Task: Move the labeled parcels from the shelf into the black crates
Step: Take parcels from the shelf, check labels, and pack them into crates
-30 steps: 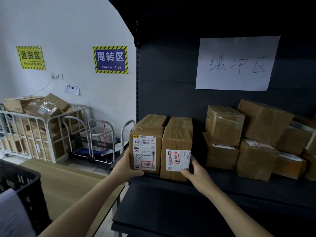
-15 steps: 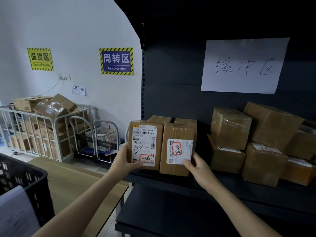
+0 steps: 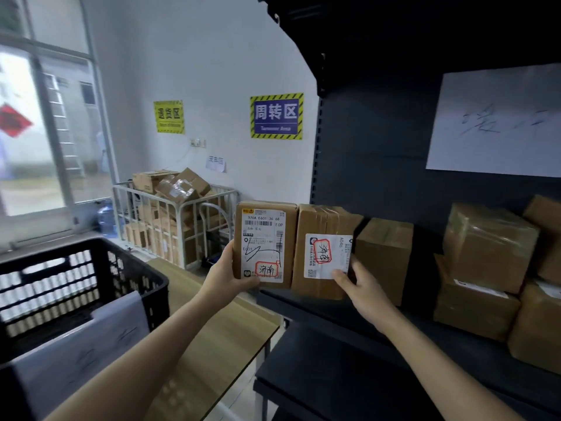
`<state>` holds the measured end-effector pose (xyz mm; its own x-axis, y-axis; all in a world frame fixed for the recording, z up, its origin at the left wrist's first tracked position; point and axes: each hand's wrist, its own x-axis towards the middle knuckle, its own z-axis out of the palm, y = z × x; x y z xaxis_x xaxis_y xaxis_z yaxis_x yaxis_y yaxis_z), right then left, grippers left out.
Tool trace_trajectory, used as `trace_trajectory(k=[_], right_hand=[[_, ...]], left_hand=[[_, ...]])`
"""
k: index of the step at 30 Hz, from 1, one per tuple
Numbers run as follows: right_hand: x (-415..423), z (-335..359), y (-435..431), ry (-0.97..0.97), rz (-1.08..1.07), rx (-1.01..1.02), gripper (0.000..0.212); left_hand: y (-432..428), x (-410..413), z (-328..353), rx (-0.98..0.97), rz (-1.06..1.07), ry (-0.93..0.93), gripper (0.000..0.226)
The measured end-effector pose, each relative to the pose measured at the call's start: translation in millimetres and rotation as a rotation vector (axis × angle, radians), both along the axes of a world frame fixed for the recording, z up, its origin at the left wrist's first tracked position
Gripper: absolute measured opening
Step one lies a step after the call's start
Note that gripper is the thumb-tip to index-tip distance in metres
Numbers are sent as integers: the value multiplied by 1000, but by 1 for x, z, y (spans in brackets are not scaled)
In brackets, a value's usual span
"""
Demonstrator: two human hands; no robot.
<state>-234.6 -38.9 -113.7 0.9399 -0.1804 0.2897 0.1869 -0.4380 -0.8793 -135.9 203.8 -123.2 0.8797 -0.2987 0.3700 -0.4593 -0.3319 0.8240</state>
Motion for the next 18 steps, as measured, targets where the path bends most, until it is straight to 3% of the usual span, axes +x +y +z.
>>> trace_trajectory(k=[6, 15, 18], right_hand=[[31, -1, 47, 13, 200, 19, 31], [77, 4, 114, 4, 313, -23, 36], [95, 7, 144, -5, 366, -19, 25]], left_hand=[[65, -12, -2, 28, 199, -14, 70], [139, -9, 1, -7, 335, 16, 76], [168, -4, 6, -21, 378, 12, 74]])
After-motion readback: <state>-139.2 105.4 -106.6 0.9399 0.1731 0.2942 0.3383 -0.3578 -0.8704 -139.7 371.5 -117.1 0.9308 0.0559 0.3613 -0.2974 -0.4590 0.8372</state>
